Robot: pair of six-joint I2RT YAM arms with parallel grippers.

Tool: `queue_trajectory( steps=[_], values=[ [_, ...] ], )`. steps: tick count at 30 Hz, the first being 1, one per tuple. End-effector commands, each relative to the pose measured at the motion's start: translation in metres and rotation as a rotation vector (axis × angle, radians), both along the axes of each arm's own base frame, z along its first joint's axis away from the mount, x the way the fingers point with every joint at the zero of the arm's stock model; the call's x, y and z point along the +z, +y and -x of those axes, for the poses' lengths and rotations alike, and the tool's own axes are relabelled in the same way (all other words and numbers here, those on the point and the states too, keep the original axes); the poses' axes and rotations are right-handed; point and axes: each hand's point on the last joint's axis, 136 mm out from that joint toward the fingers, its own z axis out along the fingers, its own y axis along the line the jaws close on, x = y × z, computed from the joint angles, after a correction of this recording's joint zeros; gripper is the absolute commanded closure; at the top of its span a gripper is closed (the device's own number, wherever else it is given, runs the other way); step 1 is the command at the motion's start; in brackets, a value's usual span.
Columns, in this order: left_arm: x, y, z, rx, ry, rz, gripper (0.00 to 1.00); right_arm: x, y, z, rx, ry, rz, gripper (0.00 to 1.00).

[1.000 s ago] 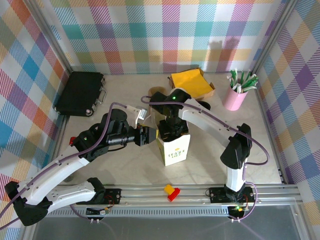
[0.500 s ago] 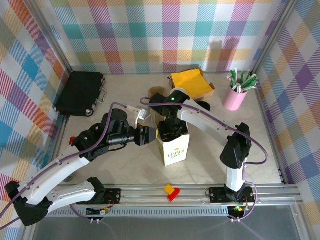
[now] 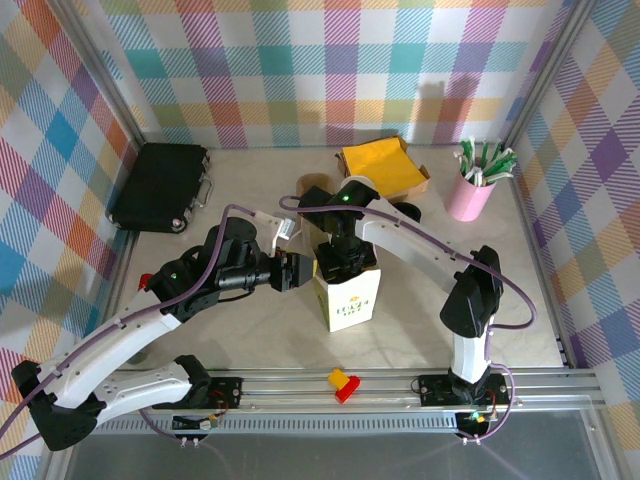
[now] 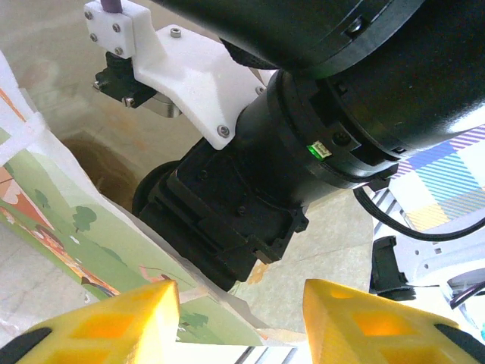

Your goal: Pack the takeout coffee

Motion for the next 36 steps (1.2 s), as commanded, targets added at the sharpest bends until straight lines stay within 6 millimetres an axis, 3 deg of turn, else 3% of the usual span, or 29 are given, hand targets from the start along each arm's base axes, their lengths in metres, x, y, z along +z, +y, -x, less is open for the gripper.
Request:
queue_trajectory(
  steps=[1,18,36],
  values=[
    [0.001,0.001,-0.002,0.007,0.003,0.011,0.53,-0.004,-0.006,0.002,0.011,0.019,0.03,0.52],
    [-0.002,0.0,-0.004,0.016,0.01,0.009,0.54,-0.007,-0.006,0.004,0.004,0.029,0.028,0.52],
    [-0.005,0.002,-0.003,0.02,0.014,0.006,0.54,-0.025,-0.005,0.005,0.009,0.053,0.047,0.52]
  ],
)
